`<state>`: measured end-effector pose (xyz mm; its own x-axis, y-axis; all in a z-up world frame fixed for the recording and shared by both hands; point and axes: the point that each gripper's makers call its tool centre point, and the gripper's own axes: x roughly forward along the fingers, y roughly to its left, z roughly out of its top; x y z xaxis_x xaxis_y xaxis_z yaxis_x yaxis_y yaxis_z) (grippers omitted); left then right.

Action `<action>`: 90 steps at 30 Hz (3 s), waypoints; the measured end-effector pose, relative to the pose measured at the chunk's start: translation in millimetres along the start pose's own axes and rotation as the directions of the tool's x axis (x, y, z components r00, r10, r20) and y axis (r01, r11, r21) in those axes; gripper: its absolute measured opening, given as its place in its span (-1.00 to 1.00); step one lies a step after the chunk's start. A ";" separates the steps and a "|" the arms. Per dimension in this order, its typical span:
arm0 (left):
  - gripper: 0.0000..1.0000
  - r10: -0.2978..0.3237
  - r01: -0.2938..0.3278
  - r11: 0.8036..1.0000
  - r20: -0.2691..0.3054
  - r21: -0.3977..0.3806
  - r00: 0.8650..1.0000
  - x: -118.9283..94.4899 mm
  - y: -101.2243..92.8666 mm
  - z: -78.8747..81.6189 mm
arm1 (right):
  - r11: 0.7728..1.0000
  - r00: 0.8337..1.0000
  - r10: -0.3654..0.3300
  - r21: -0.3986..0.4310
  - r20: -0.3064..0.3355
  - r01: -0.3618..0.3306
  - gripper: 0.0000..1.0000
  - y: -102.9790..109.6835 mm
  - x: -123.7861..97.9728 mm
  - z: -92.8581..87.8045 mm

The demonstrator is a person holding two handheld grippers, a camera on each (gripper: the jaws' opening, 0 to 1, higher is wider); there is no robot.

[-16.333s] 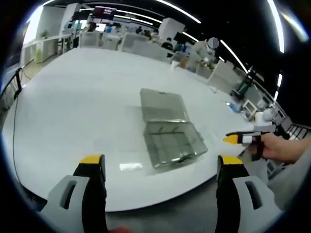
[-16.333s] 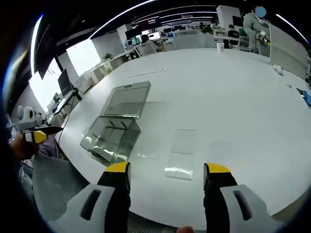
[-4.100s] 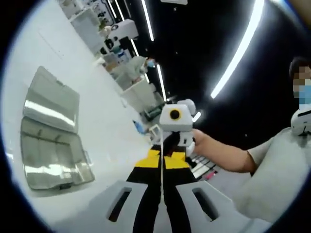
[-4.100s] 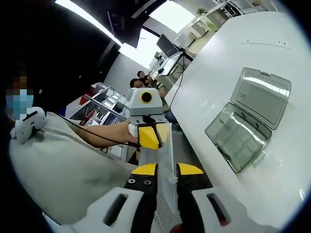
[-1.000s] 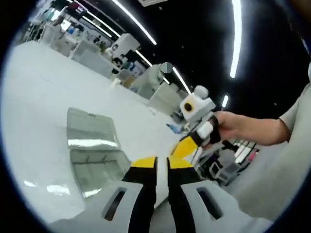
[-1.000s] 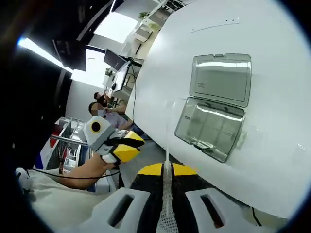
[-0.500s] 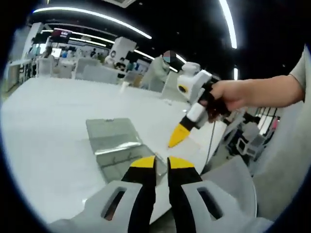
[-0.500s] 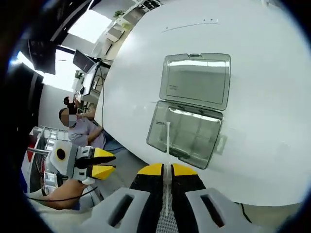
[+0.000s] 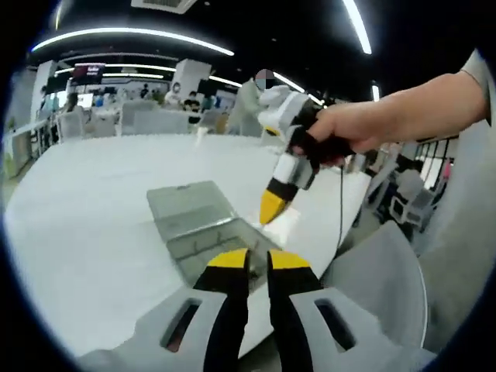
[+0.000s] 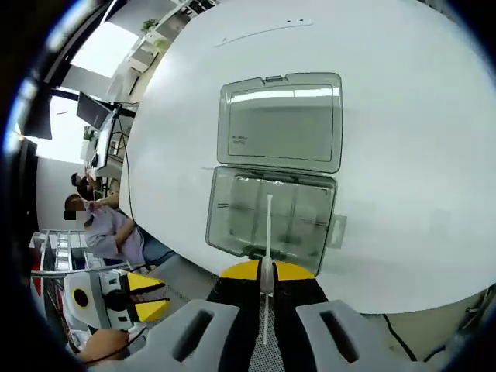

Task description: Insert the divider into the dual guide fixture by aligning both edges with the guide slots and pushing it downward to the bottom, including one-sided entry, uneven engagement, binding, and posture correction.

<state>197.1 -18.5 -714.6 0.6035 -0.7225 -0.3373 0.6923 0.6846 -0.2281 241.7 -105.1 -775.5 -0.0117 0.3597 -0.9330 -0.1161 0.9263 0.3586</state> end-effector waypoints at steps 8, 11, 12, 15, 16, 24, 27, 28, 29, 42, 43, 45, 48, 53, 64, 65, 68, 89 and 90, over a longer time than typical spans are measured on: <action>-0.88 0.004 -0.004 1.000 0.004 0.002 1.000 -1.8 -1.0 1.4 | 0.998 0.998 -0.057 0.042 0.013 0.056 -1.00 -5.7 5.6 2.4; -0.88 0.009 -0.009 1.000 0.003 0.006 1.000 -2.0 -0.8 1.5 | 0.996 0.998 -0.067 0.051 0.011 0.067 -1.00 -4.5 7.4 3.3; -0.88 0.010 -0.010 1.000 0.003 0.008 1.000 -2.1 -0.9 1.6 | 0.996 0.998 -0.068 0.060 0.013 0.067 -1.00 -3.9 8.2 4.6; -0.85 0.020 -0.020 1.000 0.000 0.013 1.000 -2.5 0.2 1.2 | 0.995 0.997 -0.081 0.064 0.012 0.080 -1.00 -2.3 9.4 4.7; -0.83 0.025 -0.025 1.000 -0.004 0.014 1.000 -2.6 0.4 0.6 | 0.994 0.996 -0.085 0.072 0.009 0.085 -1.00 -2.9 10.3 4.5; -0.72 0.057 -0.054 0.995 -0.040 0.081 0.998 -2.7 4.7 -6.1 | 0.992 0.995 -0.095 0.083 -0.003 0.095 -1.00 1.8 14.9 3.9; -0.66 0.065 -0.060 0.994 -0.049 0.089 0.997 -2.5 6.1 -8.0 | 0.991 0.995 -0.099 0.090 -0.011 0.099 -1.00 1.0 16.9 7.9; -0.64 0.068 -0.063 0.994 -0.053 0.092 0.996 -2.5 6.6 -8.6 | 0.991 0.995 -0.099 0.093 -0.008 0.099 -1.00 0.9 16.9 9.2; -0.60 0.076 -0.070 0.993 -0.061 0.095 0.995 -2.7 7.6 -9.8 | 0.990 0.995 -0.100 0.098 -0.013 0.100 -1.00 1.0 17.3 9.3; -0.23 0.102 -0.095 0.993 -0.098 0.074 0.990 -5.2 12.5 -17.5 | 0.988 0.993 -0.114 0.104 -0.035 0.117 -1.00 1.1 21.0 8.7; -0.22 0.102 -0.095 0.993 -0.098 0.074 0.990 -5.1 12.5 -17.5 | 0.988 0.993 -0.113 0.104 -0.036 0.116 -1.00 1.7 21.1 8.7; -0.18 0.107 -0.100 0.992 -0.099 0.075 0.989 -5.3 13.2 -17.4 | 0.988 0.993 -0.113 0.103 -0.036 0.116 -1.00 2.2 21.9 9.7; -0.11 0.108 -0.102 0.993 -0.103 0.064 0.989 -4.8 14.3 -18.7 | 0.988 0.992 -0.115 0.102 -0.042 0.119 -1.00 0.4 25.4 13.2; -0.07 0.110 -0.104 0.993 -0.108 0.057 0.988 -4.7 14.8 -19.6 | 0.987 0.992 -0.118 0.104 -0.051 0.122 -1.00 3.3 25.0 7.6; 0.05 0.108 -0.103 0.993 -0.115 0.051 0.987 -3.1 15.7 -21.0 | 0.986 0.990 -0.122 0.108 -0.068 0.129 -1.00 2.7 28.8 6.9; 0.06 0.108 -0.103 0.993 -0.115 0.049 0.987 -2.9 15.8 -20.9 | 0.986 0.990 -0.120 0.110 -0.069 0.128 -1.00 2.6 29.3 7.6; 0.11 0.108 -0.103 0.994 -0.117 0.045 0.987 -2.4 17.1 -20.8 | 0.985 0.990 -0.123 0.110 -0.072 0.130 -1.00 0.8 32.0 11.5; 0.15 0.103 -0.102 0.995 -0.124 0.017 0.987 -0.6 22.2 -22.7 | 0.981 0.986 -0.146 0.118 -0.084 0.156 -1.00 -12.2 46.3 24.2; 0.15 0.103 -0.102 0.995 -0.124 0.015 0.987 -0.5 22.6 -22.8 | 0.981 0.985 -0.146 0.119 -0.088 0.156 -1.00 -13.0 47.7 25.0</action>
<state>203.3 -0.5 -740.3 0.6178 -0.6310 -0.4693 0.6333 0.7530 -0.1787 267.5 -97.2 -823.9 -0.0817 0.2096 -0.9744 0.0030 0.9777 0.2100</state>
